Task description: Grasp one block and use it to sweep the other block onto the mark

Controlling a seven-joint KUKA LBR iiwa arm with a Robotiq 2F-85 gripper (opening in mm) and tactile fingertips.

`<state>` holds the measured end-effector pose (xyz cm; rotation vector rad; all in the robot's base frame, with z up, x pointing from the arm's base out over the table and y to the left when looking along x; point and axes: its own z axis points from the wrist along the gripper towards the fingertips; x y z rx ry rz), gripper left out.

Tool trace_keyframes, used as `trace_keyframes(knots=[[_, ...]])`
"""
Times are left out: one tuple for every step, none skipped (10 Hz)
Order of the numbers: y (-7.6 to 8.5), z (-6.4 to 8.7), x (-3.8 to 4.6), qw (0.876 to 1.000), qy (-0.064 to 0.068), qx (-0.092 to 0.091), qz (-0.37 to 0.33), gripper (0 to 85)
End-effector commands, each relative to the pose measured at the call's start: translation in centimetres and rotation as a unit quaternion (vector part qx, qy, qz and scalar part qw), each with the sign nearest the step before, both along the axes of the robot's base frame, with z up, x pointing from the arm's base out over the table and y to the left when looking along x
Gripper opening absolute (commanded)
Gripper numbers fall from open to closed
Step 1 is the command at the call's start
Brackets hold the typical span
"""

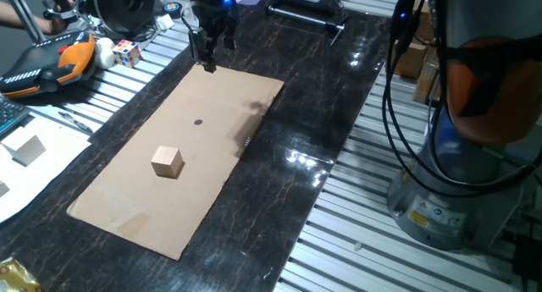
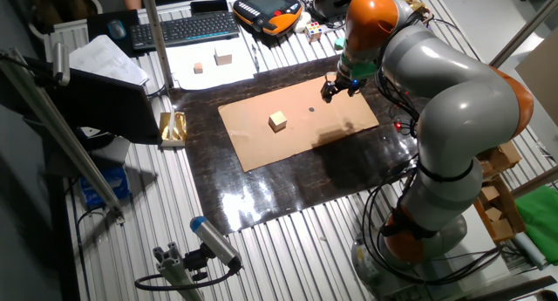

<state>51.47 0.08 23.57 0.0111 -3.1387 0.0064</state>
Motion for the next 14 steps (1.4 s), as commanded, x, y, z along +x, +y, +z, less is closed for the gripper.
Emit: trace_keyframes(knots=[[-0.01, 0.02, 0.02, 0.988, 0.121, -0.058, 0.071, 1.3], [-0.01, 0.02, 0.02, 0.988, 0.121, -0.058, 0.071, 1.3], [-0.01, 0.02, 0.02, 0.988, 0.121, -0.058, 0.071, 1.3], [-0.01, 0.02, 0.02, 0.988, 0.121, -0.058, 0.071, 1.3], [-0.01, 0.02, 0.02, 0.988, 0.121, -0.058, 0.071, 1.3], [-0.01, 0.02, 0.02, 0.988, 0.122, -0.058, 0.072, 1.3], [-0.02, 0.02, 0.03, 0.988, 0.122, -0.057, 0.074, 1.3], [-0.02, 0.03, 0.03, 0.988, 0.123, -0.057, 0.078, 1.3], [-0.02, 0.03, 0.04, 0.988, 0.124, -0.057, 0.078, 1.3], [-0.02, 0.03, 0.03, 0.988, 0.124, -0.057, 0.078, 1.3], [-0.03, 0.03, 0.04, 0.987, 0.124, -0.056, 0.08, 1.3], [-0.03, 0.03, 0.04, 0.987, 0.124, -0.056, 0.08, 1.3], [-0.04, 0.03, 0.03, 0.988, 0.123, -0.055, 0.08, 1.3], [-0.04, 0.03, 0.03, 0.988, 0.123, -0.055, 0.081, 1.3]])
